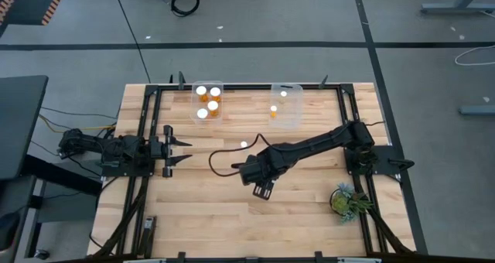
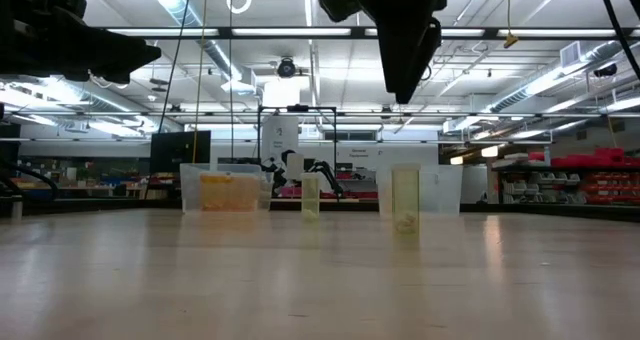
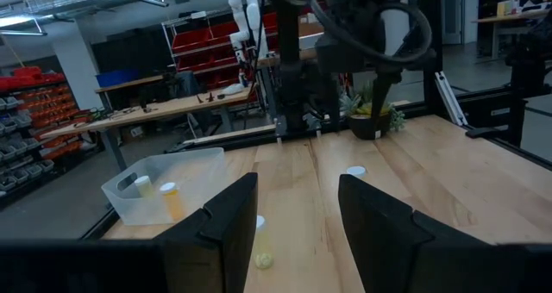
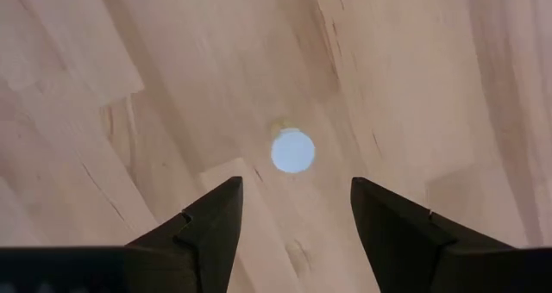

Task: Pick and place medicine bottles into bin by pill shape (circle, oval)
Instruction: Put the yellow tablet bottle into the right transparent bin

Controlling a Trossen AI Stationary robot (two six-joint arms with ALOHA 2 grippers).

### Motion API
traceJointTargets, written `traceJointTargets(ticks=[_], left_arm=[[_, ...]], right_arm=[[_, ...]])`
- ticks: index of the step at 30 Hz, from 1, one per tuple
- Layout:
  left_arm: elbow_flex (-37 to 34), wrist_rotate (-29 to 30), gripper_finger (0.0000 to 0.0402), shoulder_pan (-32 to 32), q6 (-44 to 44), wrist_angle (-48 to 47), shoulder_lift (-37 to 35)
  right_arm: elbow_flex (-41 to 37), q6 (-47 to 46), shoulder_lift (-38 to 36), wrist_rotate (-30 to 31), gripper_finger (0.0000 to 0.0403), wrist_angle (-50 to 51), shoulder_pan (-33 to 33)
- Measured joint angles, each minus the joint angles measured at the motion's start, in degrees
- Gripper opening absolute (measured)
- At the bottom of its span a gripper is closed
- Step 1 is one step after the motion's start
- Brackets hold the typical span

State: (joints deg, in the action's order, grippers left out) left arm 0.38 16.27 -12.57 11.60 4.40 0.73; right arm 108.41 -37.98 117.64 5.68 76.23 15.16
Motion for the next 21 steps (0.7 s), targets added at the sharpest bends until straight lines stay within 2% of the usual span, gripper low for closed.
traceJointTargets(ticks=[21], left_arm=[[0.0, 0.0, 0.0172, 0.0, 0.0, 0.0, 0.0]], right_arm=[[-11.0, -0.4, 0.0, -1.0, 0.0223, -9.2, 0.0]])
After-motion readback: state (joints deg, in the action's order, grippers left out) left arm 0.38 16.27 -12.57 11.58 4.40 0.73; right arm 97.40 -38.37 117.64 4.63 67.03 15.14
